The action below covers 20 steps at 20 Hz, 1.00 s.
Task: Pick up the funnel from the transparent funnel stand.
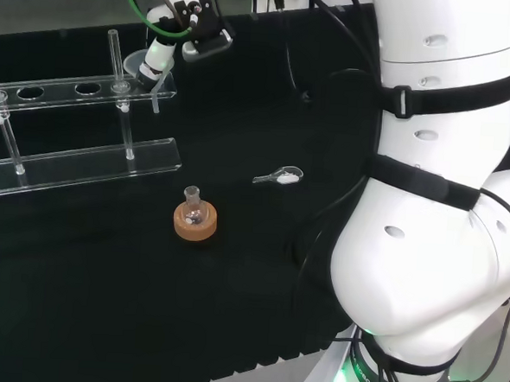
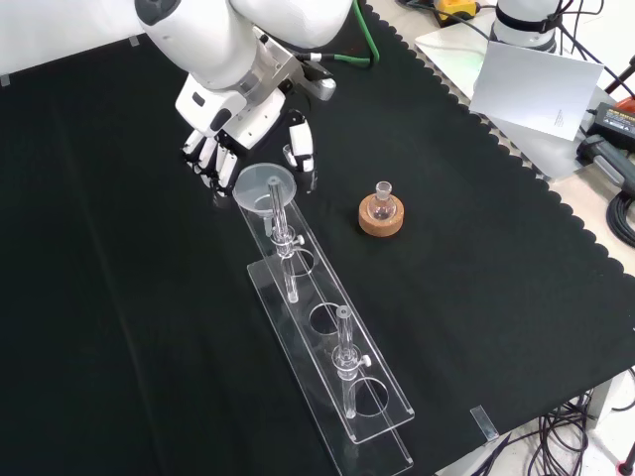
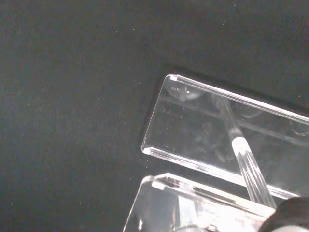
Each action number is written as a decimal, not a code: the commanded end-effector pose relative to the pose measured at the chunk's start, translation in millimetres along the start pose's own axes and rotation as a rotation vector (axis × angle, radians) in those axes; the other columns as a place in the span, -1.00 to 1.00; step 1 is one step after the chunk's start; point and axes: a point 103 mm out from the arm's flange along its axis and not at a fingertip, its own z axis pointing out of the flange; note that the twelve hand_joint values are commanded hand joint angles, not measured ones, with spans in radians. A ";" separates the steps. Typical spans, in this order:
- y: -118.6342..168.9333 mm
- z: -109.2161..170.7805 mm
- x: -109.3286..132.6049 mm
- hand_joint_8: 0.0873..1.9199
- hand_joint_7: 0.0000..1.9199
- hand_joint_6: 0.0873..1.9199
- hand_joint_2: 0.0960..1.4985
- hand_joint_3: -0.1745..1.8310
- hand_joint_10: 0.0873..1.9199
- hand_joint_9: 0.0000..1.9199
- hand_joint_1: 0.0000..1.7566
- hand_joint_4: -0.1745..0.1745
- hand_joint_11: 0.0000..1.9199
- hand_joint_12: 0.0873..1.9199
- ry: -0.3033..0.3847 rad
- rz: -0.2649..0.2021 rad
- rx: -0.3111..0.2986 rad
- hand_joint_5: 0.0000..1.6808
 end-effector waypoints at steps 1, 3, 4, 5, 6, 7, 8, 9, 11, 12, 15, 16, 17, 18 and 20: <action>-0.6 -3.2 -0.9 -0.65 -0.11 -1.00 -0.07 -0.72 -0.41 -0.52 -0.23 0.15 -1.00 0.24 0.007 -0.003 -0.017 -0.21; -1.6 -5.4 -1.5 -0.66 -0.09 -1.00 -0.07 -0.72 -0.43 -0.50 -0.22 0.17 -1.00 0.24 0.010 -0.003 -0.020 -0.19; -2.5 -6.7 -2.2 -0.66 -0.08 -1.00 -0.07 -0.72 -0.43 -0.49 -0.22 0.18 -1.00 0.24 0.006 -0.001 -0.023 -0.18; -3.0 -7.5 -2.6 -0.66 -0.07 -1.00 -0.06 -0.72 -0.44 -0.49 -0.21 0.19 -1.00 0.24 0.005 0.000 -0.023 -0.18; -4.4 -9.0 -3.9 -0.66 -0.07 -1.00 -0.06 -0.71 -0.44 -0.48 -0.21 0.20 -1.00 0.24 0.013 -0.002 -0.024 -0.17; -5.3 -10.1 -4.6 -0.66 -0.06 -1.00 -0.06 -0.71 -0.44 -0.47 -0.21 0.21 -1.00 0.25 0.015 -0.003 -0.025 -0.16; -7.5 -12.8 -6.1 -0.66 -0.06 -1.00 -0.06 -0.71 -0.44 -0.47 -0.21 0.22 -1.00 0.25 0.008 -0.009 -0.032 -0.16; -8.9 -14.5 -6.9 -0.66 -0.05 -1.00 -0.06 -0.71 -0.46 -0.46 -0.20 0.23 -1.00 0.25 0.007 -0.011 -0.036 -0.15; -15.0 -22.2 -8.0 -0.67 -0.05 -1.00 -0.06 -0.70 -0.48 -0.45 -0.20 0.25 -1.00 0.26 0.004 -0.016 -0.048 -0.14; -17.6 -25.9 -8.8 -0.68 -0.04 -1.00 -0.06 -0.70 -0.48 -0.44 -0.20 0.25 -1.00 0.26 0.003 -0.018 -0.054 -0.14; -24.0 -36.7 -11.4 -0.68 -0.04 -1.00 -0.06 -0.70 -0.49 -0.44 -0.20 0.27 -1.00 0.26 -0.001 -0.020 -0.069 -0.13; -25.0 -38.7 -11.5 -0.68 -0.03 -1.00 -0.06 -0.70 -0.49 -0.44 -0.19 0.27 -1.00 0.26 -0.002 -0.021 -0.072 -0.13; -28.1 -42.8 -12.8 -0.68 -0.03 -1.00 -0.06 -0.70 -0.49 -0.43 -0.19 0.28 -1.00 0.26 -0.004 -0.021 -0.075 -0.12; -31.2 -46.7 -14.3 -0.68 -0.03 -1.00 -0.06 -0.70 -0.49 -0.43 -0.19 0.29 -1.00 0.26 -0.006 -0.021 -0.079 -0.12; -36.2 -52.9 -16.8 -0.68 -0.02 -1.00 -0.06 -0.70 -0.49 -0.43 -0.18 0.31 -1.00 0.26 -0.006 -0.021 -0.088 -0.11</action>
